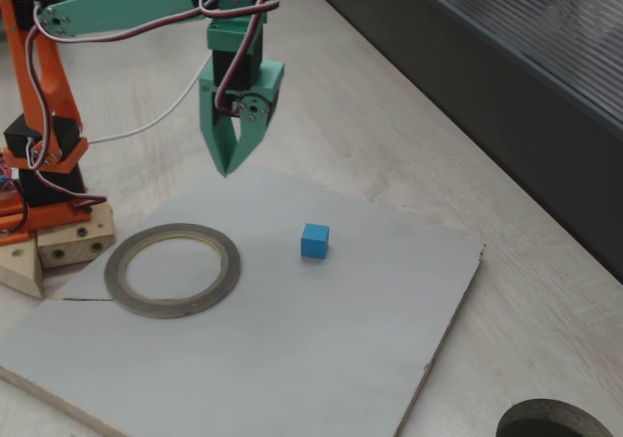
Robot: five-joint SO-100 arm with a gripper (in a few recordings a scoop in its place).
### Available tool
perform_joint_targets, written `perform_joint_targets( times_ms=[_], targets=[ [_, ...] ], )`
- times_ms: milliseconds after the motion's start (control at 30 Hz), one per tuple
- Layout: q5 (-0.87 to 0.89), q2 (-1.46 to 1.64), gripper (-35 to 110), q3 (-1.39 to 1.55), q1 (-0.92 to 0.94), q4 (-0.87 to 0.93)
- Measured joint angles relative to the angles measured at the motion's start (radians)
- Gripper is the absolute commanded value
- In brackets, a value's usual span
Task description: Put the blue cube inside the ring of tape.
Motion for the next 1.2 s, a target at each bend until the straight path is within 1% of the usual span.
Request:
perform_joint_targets(
  times_ms=[367, 767, 1200],
  targets=[
    [-0.002, -0.224, -1, -0.319, -0.002, -0.015],
    [-0.002, -0.273, -1, -0.344, 0.003, -0.319],
    [-0.002, -0.359, -1, -0.344, -0.002, -0.342]
  ],
)
